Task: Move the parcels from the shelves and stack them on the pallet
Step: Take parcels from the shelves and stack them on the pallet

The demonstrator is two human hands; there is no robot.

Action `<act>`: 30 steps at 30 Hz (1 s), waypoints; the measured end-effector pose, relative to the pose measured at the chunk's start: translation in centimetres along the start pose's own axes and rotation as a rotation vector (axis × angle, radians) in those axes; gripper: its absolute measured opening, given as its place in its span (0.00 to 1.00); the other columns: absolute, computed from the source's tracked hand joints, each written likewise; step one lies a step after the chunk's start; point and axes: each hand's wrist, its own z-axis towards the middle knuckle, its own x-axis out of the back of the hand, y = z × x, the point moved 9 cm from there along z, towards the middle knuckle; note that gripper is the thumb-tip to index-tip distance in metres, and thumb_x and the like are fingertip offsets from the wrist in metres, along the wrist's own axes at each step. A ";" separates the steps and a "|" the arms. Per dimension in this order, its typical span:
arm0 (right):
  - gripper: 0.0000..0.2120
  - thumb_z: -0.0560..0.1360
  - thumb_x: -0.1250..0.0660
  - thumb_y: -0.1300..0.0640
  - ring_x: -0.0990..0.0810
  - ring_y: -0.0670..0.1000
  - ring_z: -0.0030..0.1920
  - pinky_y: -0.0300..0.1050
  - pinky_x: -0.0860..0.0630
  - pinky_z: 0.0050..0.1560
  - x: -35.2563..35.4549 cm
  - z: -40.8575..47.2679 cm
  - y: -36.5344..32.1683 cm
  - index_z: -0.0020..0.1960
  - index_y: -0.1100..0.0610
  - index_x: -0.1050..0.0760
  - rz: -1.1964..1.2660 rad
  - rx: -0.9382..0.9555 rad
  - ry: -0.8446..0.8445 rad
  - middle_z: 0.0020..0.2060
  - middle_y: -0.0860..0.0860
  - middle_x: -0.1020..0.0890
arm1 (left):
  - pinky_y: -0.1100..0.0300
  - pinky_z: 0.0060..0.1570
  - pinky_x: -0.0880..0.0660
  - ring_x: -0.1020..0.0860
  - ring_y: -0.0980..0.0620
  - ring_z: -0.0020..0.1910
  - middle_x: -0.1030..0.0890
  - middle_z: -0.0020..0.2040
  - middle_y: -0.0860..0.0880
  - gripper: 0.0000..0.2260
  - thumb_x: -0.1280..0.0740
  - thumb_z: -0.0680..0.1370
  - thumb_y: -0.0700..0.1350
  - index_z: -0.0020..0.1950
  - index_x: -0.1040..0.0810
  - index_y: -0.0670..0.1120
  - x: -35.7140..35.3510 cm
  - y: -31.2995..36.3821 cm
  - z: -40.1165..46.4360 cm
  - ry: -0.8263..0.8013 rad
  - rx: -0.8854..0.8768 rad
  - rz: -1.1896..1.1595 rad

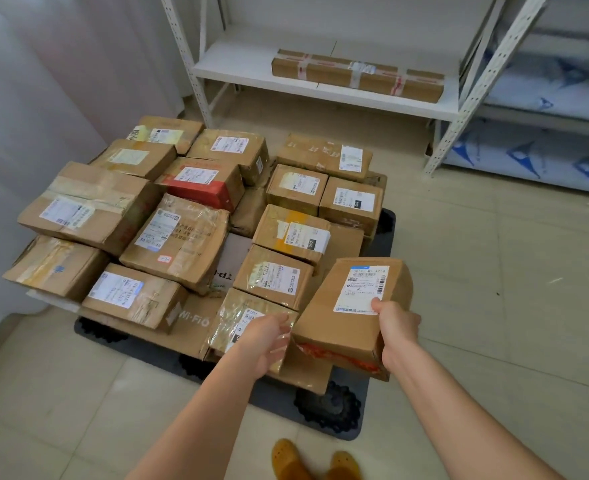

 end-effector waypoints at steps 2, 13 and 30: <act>0.21 0.74 0.31 0.56 0.20 0.60 0.51 0.56 0.20 0.48 -1.1 -0.1 0.0 0.63 0.55 0.36 -0.021 -0.006 -0.089 0.56 0.58 0.22 | 0.50 0.59 0.25 0.23 0.45 0.59 0.21 0.59 0.46 0.16 0.36 0.81 0.49 0.67 0.25 0.45 0.2 0.0 0.2 -0.005 0.001 -0.023; 0.24 0.77 0.31 0.52 0.17 0.56 0.50 0.46 0.23 0.38 -8.6 -2.1 -1.6 0.71 0.52 0.34 -0.292 0.037 -0.620 0.54 0.54 0.17 | 0.43 0.59 0.23 0.19 0.41 0.54 0.18 0.56 0.43 0.27 0.34 0.73 0.67 0.65 0.27 0.51 2.0 0.5 -1.1 0.055 0.031 -0.111; 0.26 0.76 0.29 0.51 0.18 0.55 0.52 0.53 0.20 0.50 -16.1 -7.3 0.1 0.71 0.49 0.34 -0.517 0.082 -0.809 0.52 0.53 0.16 | 0.47 0.56 0.22 0.19 0.45 0.52 0.18 0.54 0.46 0.20 0.43 0.80 0.64 0.64 0.27 0.53 9.9 0.5 -5.1 0.216 -0.118 -0.213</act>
